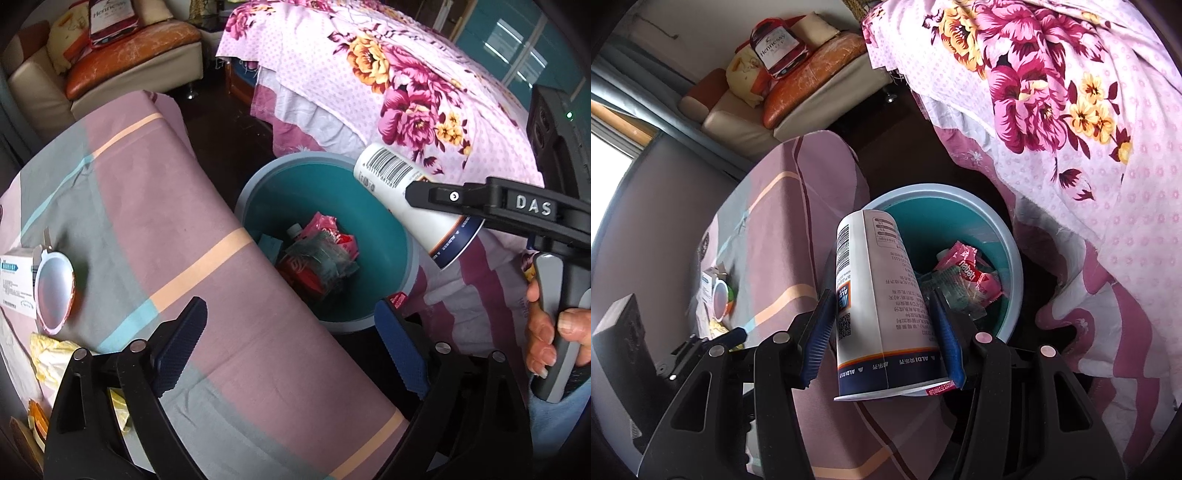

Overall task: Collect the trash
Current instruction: 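Carry the red wrapper and white container over the teal bin and release both, then move both open tools back toward the remaining wrappers on the table, then grasp the yellow-white wrapper with the right tool while the left tool grasps the cream-orange snack bag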

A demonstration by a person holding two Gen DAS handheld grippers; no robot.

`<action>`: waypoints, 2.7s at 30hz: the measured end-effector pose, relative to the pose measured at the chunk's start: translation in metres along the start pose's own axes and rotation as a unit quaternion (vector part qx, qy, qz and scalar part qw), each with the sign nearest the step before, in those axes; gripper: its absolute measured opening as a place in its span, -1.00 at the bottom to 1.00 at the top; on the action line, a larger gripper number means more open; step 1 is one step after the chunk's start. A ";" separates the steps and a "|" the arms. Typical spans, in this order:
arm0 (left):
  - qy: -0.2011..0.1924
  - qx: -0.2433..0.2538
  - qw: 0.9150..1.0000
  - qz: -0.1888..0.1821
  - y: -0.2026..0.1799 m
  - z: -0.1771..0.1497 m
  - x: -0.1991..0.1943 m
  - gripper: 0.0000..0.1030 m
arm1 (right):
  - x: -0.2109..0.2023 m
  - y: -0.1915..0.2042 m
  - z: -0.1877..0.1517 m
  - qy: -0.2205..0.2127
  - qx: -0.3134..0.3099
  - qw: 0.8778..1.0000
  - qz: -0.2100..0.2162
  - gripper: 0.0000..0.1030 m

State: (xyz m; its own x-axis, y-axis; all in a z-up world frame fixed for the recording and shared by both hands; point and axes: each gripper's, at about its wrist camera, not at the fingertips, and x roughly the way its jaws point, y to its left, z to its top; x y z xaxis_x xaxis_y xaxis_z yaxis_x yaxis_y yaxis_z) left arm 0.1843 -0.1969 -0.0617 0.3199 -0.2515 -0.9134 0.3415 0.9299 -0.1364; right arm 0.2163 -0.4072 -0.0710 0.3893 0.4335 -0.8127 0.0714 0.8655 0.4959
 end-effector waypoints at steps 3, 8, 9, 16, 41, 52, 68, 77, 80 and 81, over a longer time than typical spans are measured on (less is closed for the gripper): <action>0.001 -0.007 1.000 -0.005 0.005 -0.003 -0.002 0.79 | 0.003 0.004 -0.001 0.004 -0.004 1.000 -0.005 -0.01; 0.001 -0.019 1.000 -0.009 0.014 -0.008 -0.006 0.79 | 0.007 0.009 -0.001 0.007 -0.007 1.000 -0.009 0.06; 0.000 -0.022 1.000 -0.010 0.015 -0.009 -0.007 0.79 | 0.007 0.012 -0.002 0.007 -0.009 1.000 -0.012 0.15; -0.007 -0.037 0.999 -0.015 0.026 -0.015 -0.014 0.80 | 0.006 0.024 -0.004 0.009 -0.015 1.000 -0.020 0.38; -0.041 -0.116 0.992 -0.018 0.089 -0.073 -0.065 0.80 | 0.010 0.117 -0.039 0.045 -0.097 0.994 -0.031 0.49; -0.068 -0.206 0.976 0.015 0.148 -0.144 -0.102 0.80 | 0.029 0.174 -0.067 0.079 -0.162 0.983 -0.030 0.51; -0.087 -0.352 0.931 0.049 0.233 -0.247 -0.128 0.80 | 0.086 0.265 -0.105 0.128 -0.284 0.950 -0.035 0.51; -0.084 -0.368 0.925 0.029 0.247 -0.254 -0.117 0.80 | 0.138 0.303 -0.115 0.138 -0.337 0.929 -0.058 0.51; -0.082 -0.376 0.923 0.027 0.252 -0.257 -0.114 0.80 | 0.149 0.309 -0.120 0.132 -0.353 0.924 -0.067 0.51; -0.082 -0.377 0.922 0.027 0.254 -0.258 -0.114 0.80 | 0.151 0.309 -0.122 0.131 -0.357 0.923 -0.067 0.51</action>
State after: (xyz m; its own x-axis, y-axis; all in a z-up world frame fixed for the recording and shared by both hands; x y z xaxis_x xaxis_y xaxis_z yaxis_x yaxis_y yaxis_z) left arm 0.0068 0.1367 -0.0909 0.4686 -0.1799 -0.8649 -0.3711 0.8484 -0.3775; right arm 0.1855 -0.0434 -0.0773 0.1786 0.2755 -0.9446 -0.5562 0.8202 0.1341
